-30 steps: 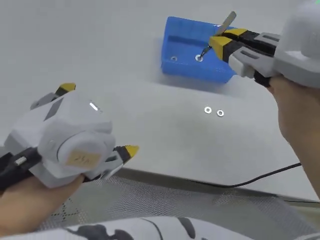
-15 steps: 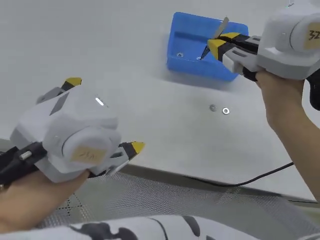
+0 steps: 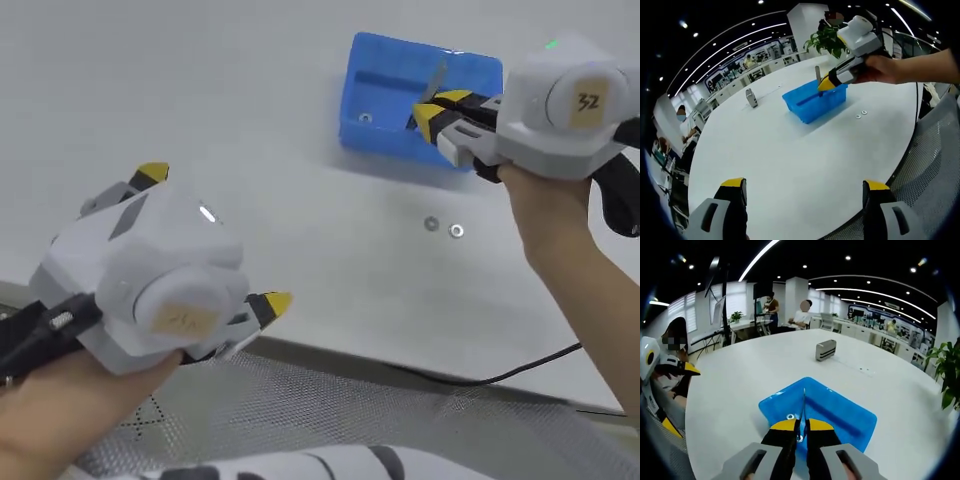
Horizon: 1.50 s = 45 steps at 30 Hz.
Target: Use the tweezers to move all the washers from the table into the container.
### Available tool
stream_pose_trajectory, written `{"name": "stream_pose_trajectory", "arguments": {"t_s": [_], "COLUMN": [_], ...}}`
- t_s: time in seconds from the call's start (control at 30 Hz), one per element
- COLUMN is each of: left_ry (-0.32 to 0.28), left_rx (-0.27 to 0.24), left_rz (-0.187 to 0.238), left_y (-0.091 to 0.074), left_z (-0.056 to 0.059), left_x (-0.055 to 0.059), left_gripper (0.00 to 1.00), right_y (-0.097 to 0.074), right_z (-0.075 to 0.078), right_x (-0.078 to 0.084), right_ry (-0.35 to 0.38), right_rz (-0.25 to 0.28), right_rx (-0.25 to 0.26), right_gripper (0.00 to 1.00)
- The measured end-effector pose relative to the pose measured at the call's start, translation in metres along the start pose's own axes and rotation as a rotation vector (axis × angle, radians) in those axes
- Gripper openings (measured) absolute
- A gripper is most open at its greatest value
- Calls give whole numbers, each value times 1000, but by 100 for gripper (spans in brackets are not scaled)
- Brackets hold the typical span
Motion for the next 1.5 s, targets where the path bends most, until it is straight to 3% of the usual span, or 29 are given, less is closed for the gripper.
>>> {"name": "stream_pose_trajectory", "arguments": {"t_s": [0.3,0.7,1.0,1.27,1.5], "left_ry": [5,17,27,31,34], "left_rx": [0,-2,-5,-5,-8], "left_rz": [-2,-7,-10,-11,-15], "left_y": [1,1,0,1,1], "left_z": [0,0,1,2,2], "left_x": [0,1,1,1,2], "left_gripper": [99,99,98,98,98], "right_y": [-12,-55,-75,-74,-73], "right_z": [1,-5,-17,-30,-35], "right_x": [-7,-13,1,27,43], "right_ry": [12,50,89,99,110], "right_rz": [26,103,110,49,28], "right_rx": [20,39,43,32,29], "right_gripper": [3,2,2,2,2]}}
Point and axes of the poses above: the centre of the closed fingertips' face, and the gripper's own axes: y roughly forward along the fingers, z roughly to its right, x roughly out of its underside, the point moved 7 cm from there along -y, roughly backward along the fingers, and after that the axes turned 12 degrees about -z, right-handed, at the moved point
